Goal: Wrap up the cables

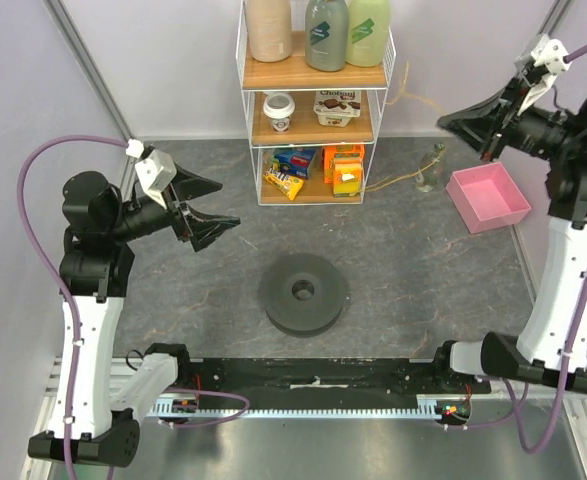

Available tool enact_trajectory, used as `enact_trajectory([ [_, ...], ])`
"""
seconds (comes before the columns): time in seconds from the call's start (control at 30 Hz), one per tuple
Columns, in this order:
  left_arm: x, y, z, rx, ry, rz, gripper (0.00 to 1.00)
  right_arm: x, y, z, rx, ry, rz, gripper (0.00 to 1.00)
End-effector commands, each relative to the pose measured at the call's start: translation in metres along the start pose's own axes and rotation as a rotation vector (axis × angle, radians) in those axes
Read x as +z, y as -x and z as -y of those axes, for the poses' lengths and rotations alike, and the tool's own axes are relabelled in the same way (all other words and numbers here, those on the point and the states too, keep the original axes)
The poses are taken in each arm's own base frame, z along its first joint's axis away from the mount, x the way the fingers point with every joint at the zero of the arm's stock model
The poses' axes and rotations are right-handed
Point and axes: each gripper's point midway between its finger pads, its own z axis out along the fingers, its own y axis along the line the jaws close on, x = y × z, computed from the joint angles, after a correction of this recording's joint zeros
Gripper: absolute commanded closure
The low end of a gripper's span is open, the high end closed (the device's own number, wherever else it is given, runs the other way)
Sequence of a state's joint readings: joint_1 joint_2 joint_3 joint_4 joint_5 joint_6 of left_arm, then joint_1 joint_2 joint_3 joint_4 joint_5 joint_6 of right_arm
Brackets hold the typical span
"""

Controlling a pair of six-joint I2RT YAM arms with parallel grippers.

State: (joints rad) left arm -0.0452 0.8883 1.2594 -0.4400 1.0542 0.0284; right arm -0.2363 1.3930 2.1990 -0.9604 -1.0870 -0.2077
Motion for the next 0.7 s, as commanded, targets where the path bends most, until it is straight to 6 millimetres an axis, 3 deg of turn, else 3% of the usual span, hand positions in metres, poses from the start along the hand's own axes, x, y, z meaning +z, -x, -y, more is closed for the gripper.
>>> enact_trajectory([
  [0.0,0.0,0.031,0.006,0.176,-0.057,0.068,0.11,0.012,0.033,-0.057,0.283,0.331,0.174,1.0],
  [0.07,0.004,0.035,-0.001,0.125,-0.04,0.075,0.13,0.008,0.04,-0.082,0.302,0.438,0.232,1.0],
  [0.2,0.016,0.028,-0.011,-0.105,-0.035,0.11,0.13,0.014,0.034,-0.105,0.365,0.565,0.198,1.0],
  [0.4,0.035,0.024,-0.019,-0.349,-0.066,0.112,0.13,0.016,0.034,-0.133,0.408,0.669,0.164,1.0],
  [0.67,0.044,0.031,-0.02,-0.532,-0.146,0.138,0.13,0.022,0.025,-0.16,0.466,0.778,0.125,1.0],
])
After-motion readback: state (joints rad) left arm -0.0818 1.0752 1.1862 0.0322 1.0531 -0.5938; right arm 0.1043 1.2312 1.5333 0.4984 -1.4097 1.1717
